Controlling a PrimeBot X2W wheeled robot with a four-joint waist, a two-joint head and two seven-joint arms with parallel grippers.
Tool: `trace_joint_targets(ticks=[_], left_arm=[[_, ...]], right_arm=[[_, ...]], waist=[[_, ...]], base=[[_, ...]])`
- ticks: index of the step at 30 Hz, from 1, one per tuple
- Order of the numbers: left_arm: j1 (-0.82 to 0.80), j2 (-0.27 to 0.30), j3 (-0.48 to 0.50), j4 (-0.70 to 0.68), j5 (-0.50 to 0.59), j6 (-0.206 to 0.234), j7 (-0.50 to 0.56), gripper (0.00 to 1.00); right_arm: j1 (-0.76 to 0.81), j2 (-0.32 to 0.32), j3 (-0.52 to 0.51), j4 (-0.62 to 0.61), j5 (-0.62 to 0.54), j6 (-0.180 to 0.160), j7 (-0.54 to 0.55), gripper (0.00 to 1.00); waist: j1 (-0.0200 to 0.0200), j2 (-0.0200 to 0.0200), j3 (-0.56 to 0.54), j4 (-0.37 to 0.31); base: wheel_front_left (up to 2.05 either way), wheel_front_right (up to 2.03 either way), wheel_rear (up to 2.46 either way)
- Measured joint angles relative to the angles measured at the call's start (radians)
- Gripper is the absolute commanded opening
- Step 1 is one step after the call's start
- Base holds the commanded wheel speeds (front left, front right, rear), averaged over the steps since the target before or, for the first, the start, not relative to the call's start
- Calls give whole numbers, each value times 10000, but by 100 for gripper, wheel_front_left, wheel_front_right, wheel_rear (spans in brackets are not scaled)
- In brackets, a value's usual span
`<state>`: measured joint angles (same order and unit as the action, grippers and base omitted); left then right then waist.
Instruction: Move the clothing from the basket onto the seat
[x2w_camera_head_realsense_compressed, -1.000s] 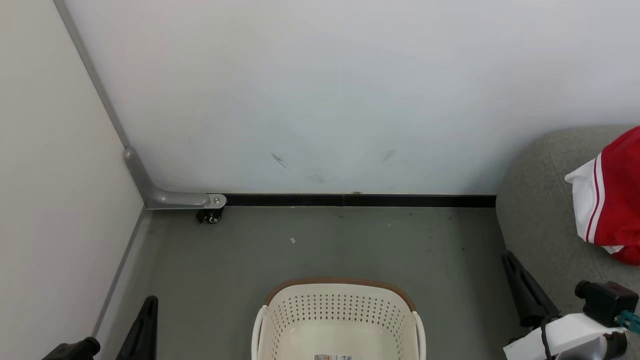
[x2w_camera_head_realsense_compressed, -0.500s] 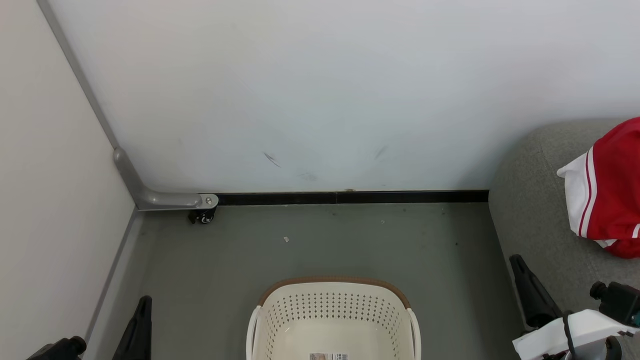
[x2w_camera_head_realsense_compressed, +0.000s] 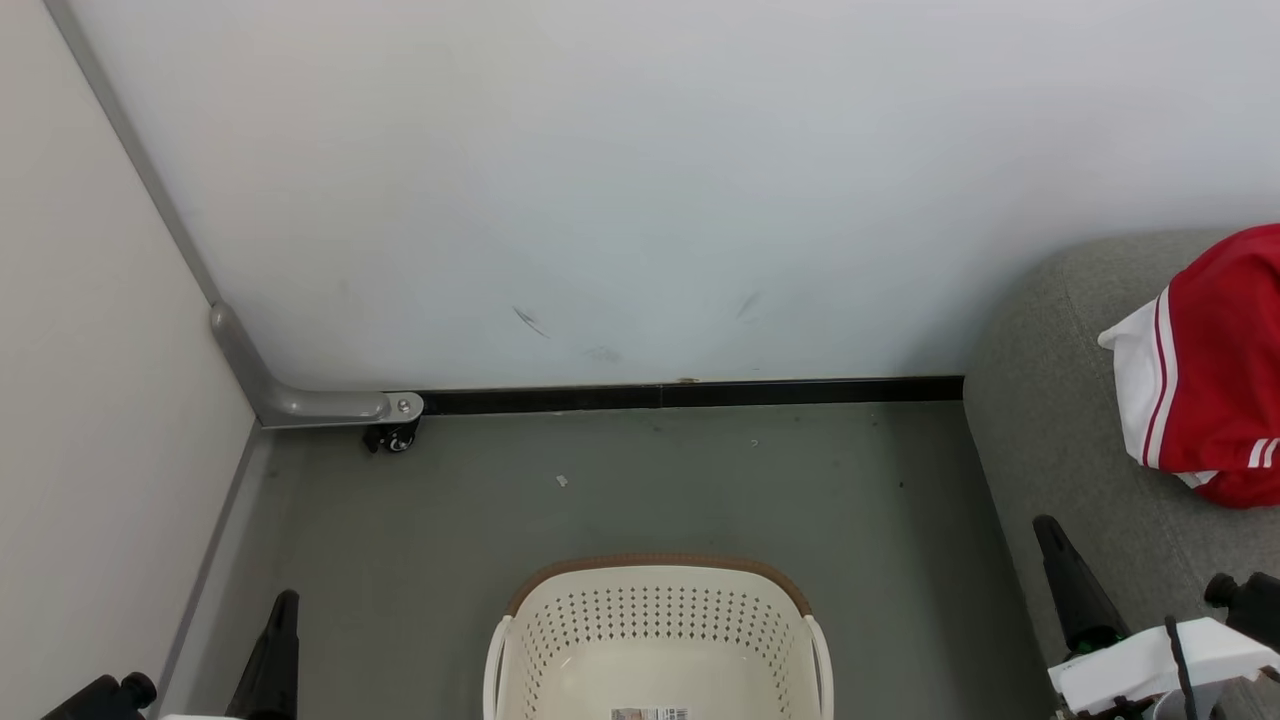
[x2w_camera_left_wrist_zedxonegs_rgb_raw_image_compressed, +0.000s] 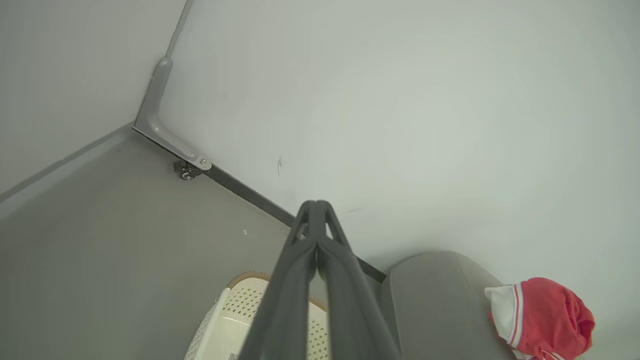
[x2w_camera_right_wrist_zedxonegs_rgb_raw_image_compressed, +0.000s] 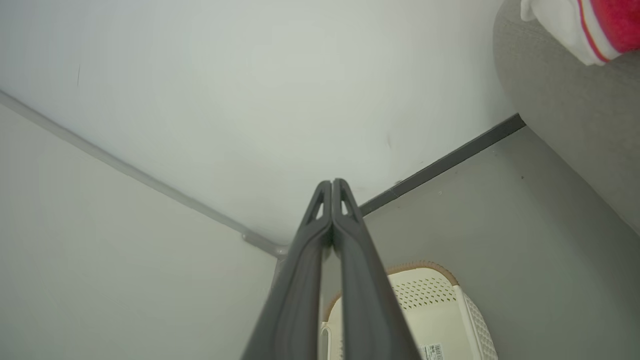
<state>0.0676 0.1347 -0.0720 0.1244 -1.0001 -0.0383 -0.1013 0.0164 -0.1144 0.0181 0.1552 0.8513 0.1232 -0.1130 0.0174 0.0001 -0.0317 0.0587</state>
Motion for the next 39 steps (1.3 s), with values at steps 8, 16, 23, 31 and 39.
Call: trace_joint_targets(ticks=[8,16,23,31,39], left_arm=[[-151,-75,159,224,-928,-100,268,0],[-296,-169,320,439,-1843,-192,502,0],[-448,-282,443,585,-2556,-274,711,0],[-664,-376,619,784,-3457,-447,993,0],[-835,-477,769,974,-4383,-548,1252,0]], right_arm=[[-8,56,-117,180,1172,0,238,0],[-96,115,-290,360,2328,-2,529,0],[-257,153,-384,472,3175,0,734,0],[-291,198,-518,600,4341,0,972,0],[-471,247,-675,769,5486,0,1221,0]], waist=[[-45,0,33,-86],[-116,0,117,-173],[-149,0,184,-238],[-162,0,247,-326],[-166,0,285,-413]], base=[[0,0,0],[0,0,0],[0,0,0],[0,0,0],[0,0,0]])
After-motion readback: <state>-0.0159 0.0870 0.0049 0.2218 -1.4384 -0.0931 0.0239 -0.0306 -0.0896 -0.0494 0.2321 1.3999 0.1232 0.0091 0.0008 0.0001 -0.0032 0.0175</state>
